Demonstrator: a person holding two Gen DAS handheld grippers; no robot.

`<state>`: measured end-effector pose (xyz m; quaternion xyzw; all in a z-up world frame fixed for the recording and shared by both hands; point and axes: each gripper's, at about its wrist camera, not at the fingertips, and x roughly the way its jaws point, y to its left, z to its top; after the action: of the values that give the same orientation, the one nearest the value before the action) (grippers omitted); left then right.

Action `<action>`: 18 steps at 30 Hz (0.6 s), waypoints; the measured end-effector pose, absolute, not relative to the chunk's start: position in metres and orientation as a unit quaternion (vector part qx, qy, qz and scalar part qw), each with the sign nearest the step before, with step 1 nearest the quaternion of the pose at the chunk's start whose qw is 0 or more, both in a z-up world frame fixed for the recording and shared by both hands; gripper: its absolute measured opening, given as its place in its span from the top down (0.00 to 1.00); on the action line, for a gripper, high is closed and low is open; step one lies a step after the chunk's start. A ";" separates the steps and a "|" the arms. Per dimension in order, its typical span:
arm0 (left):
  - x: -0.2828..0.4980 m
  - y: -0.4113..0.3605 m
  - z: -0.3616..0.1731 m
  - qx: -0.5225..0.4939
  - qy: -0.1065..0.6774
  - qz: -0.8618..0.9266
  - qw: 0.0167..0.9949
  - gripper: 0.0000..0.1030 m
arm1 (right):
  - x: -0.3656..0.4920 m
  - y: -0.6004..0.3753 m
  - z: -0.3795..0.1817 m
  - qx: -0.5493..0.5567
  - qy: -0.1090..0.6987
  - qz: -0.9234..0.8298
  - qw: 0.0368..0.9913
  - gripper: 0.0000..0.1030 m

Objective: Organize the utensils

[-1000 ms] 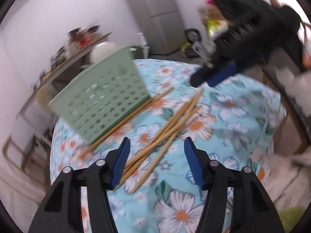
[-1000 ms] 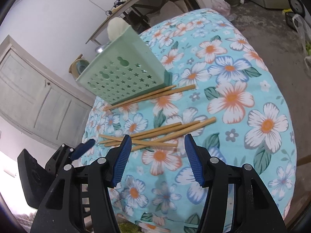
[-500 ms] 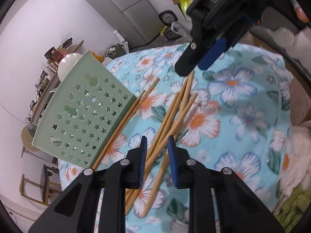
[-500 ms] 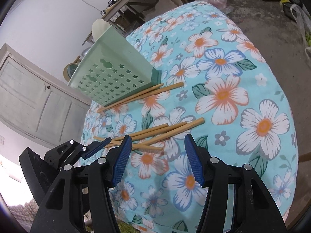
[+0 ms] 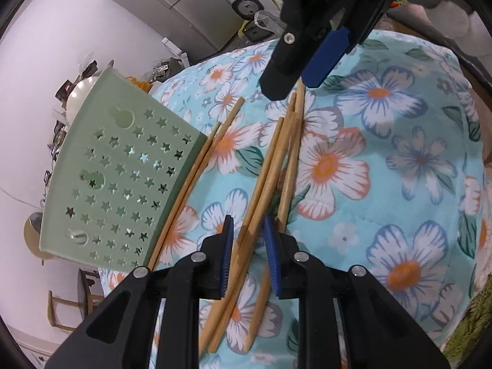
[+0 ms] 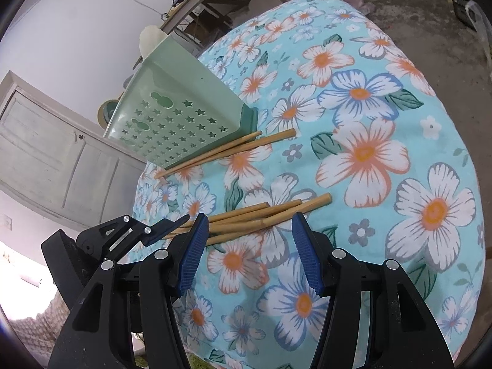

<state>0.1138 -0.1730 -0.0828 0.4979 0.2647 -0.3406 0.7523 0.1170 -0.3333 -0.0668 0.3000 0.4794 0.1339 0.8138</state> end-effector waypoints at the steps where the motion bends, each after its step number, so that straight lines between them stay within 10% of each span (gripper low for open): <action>1: 0.113 -0.174 -0.083 0.500 0.262 -0.341 0.752 0.81 | 0.117 -0.334 -0.067 0.301 0.480 0.133 0.813 0.47; 18: 0.121 -0.179 -0.065 0.454 0.271 -0.352 0.772 0.96 | 0.105 -0.351 -0.067 0.320 0.472 0.123 0.812 0.47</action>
<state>0.1207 -0.1790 -0.0646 0.4539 0.2706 -0.3523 0.7724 0.1048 -0.3514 -0.0672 0.3200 0.4724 0.1226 0.8120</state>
